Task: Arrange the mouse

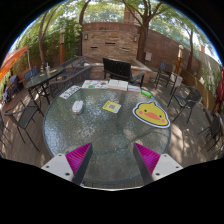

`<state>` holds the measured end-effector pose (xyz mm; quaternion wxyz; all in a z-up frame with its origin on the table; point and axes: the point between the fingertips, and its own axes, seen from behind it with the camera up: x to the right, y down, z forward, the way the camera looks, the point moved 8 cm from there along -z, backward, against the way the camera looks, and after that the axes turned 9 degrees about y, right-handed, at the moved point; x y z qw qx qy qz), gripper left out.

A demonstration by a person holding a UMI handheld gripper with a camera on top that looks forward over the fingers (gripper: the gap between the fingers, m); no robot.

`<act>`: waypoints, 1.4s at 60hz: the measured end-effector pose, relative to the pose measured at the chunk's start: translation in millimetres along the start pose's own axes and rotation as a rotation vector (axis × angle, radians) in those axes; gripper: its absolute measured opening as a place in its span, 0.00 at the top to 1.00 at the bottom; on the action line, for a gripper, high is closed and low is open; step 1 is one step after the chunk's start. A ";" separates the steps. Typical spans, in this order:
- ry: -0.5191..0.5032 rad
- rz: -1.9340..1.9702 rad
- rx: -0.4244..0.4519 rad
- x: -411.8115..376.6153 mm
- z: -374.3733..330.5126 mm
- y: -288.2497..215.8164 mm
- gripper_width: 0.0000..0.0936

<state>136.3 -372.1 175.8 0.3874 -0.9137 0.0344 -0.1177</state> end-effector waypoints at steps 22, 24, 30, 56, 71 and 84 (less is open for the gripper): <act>-0.113 -0.036 0.097 -193.6 180.4 -73.0 0.09; -0.115 -0.042 0.104 -204.5 195.6 -81.2 0.09; -0.113 -0.053 0.117 -227.4 232.7 -102.4 0.10; -0.189 -0.046 0.088 -247.9 262.0 -113.1 0.57; -0.318 -0.009 0.244 -219.8 196.8 -171.1 0.60; -0.250 0.123 0.445 -51.8 156.3 -263.1 0.61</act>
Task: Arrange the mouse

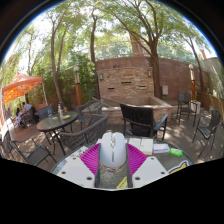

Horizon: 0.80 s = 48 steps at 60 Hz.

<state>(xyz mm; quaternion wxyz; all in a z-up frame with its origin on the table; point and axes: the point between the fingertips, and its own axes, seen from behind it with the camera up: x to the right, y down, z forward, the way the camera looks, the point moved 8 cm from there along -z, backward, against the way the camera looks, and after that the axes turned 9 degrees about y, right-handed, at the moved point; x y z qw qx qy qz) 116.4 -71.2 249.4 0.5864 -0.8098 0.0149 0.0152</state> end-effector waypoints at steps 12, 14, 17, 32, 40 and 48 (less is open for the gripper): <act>0.248 -0.072 -0.177 209.9 22.6 88.4 0.61; 0.271 -0.090 -0.219 232.3 29.8 112.5 0.61; 0.288 -0.087 -0.261 249.9 28.9 126.7 0.61; 0.270 -0.060 -0.372 283.9 28.5 198.3 0.46; 0.291 -0.054 -0.344 280.5 9.6 176.9 0.08; 0.304 -0.053 -0.309 265.2 -31.4 146.5 0.09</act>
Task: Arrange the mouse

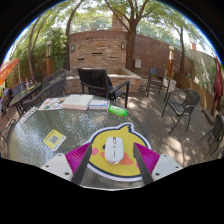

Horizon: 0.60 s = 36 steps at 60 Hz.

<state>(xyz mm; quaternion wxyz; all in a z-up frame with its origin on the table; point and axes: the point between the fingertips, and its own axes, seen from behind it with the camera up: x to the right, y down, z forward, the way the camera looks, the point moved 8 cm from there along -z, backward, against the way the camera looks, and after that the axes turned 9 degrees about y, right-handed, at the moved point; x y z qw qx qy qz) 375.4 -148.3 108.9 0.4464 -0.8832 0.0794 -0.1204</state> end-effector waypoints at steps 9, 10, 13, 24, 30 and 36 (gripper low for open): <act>0.033 -0.013 0.051 1.8 -78.1 -12.0 0.08; 0.039 -0.015 0.056 1.9 -87.2 -12.7 0.07; 0.052 -0.018 0.072 3.7 -119.4 -13.5 0.07; 0.066 -0.008 0.096 -0.9 -212.2 -3.8 0.09; 0.066 -0.020 0.114 -4.5 -247.0 4.8 0.09; 0.058 -0.031 0.124 -9.9 -269.1 13.1 0.09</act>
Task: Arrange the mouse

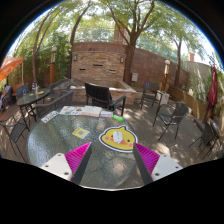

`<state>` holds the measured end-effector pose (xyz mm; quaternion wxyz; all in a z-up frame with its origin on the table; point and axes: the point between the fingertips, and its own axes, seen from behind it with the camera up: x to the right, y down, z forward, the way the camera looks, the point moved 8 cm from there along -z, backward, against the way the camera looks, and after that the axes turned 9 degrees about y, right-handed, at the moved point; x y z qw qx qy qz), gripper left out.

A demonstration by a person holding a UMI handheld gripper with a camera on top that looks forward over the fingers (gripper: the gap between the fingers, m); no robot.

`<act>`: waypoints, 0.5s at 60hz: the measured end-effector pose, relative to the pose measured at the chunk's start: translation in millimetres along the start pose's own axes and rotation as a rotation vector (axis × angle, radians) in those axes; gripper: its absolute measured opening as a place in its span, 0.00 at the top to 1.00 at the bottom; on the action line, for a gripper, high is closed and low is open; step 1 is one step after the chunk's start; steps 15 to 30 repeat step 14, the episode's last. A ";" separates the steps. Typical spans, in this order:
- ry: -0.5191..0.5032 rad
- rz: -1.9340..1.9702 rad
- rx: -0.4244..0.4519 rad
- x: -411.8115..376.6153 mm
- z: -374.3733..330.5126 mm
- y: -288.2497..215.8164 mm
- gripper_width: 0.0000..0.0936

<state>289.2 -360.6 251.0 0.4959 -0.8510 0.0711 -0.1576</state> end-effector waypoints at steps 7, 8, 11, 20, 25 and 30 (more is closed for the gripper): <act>0.000 0.003 -0.006 -2.7 -11.5 3.3 0.09; 0.000 0.004 -0.004 -3.3 -12.4 2.6 0.09; 0.002 0.006 0.000 -4.9 -12.3 2.4 0.09; -0.002 0.009 -0.004 -4.0 -15.5 2.7 0.09; -0.002 0.009 -0.004 -4.0 -15.5 2.7 0.09; -0.002 0.009 -0.004 -4.0 -15.5 2.7 0.09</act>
